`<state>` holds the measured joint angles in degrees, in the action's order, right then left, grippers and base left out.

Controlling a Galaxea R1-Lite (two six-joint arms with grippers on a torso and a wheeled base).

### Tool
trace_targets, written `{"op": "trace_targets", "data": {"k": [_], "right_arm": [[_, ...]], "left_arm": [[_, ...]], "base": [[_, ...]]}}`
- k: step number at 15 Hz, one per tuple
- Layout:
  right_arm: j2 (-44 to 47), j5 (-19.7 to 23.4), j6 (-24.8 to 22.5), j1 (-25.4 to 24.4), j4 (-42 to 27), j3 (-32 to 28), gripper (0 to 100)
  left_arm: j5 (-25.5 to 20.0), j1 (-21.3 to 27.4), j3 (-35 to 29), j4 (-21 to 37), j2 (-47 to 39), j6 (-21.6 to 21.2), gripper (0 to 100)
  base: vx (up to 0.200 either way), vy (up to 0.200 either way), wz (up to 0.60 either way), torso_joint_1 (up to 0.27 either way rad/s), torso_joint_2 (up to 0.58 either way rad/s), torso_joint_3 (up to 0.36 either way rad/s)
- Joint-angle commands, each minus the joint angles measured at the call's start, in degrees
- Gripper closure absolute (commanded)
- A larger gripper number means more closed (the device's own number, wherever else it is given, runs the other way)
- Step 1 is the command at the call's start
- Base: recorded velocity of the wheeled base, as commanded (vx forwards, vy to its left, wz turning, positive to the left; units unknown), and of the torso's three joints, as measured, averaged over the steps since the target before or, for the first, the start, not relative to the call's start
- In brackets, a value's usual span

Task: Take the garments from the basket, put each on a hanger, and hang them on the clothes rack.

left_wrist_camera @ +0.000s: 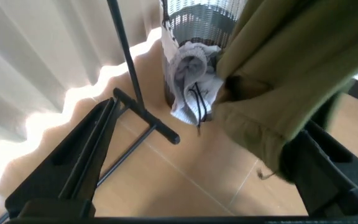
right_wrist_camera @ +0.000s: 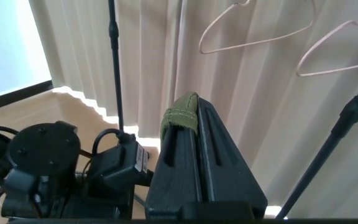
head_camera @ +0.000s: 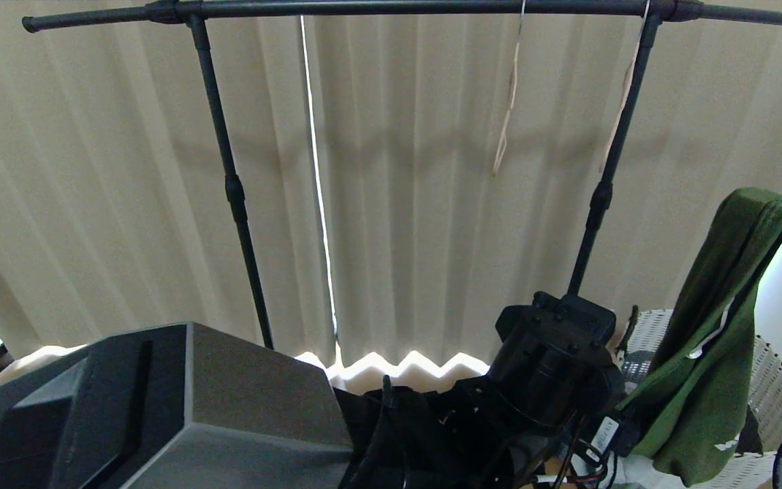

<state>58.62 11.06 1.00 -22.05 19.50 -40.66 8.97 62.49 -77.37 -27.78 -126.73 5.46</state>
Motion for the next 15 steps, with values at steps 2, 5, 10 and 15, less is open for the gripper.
{"op": "trace_targets", "data": {"k": [2,5,10,15], "right_arm": [[-0.2,0.0,0.0,0.0,0.0,0.0,100],[0.4,-0.1,0.0,0.0,-0.2,0.0,100],[6.6,-0.2,-0.2,0.3,-0.3,-2.6,100],[10.3,-0.2,0.0,0.3,0.1,-10.1,100]], "left_arm": [[0.2,0.0,0.0,-0.1,0.1,0.0,100],[6.7,0.0,4.4,-2.2,2.3,-1.0,100],[8.3,-4.2,22.4,-7.8,24.2,-0.5,100],[-1.3,-16.7,20.8,7.2,42.5,-1.1,100]], "base": [[0.0,0.0,0.0,0.0,0.0,0.0],[0.0,0.0,0.0,0.0,0.0,0.0],[0.0,0.0,0.0,0.0,0.0,0.0],[0.0,0.0,0.0,0.0,0.0,0.0]]}}
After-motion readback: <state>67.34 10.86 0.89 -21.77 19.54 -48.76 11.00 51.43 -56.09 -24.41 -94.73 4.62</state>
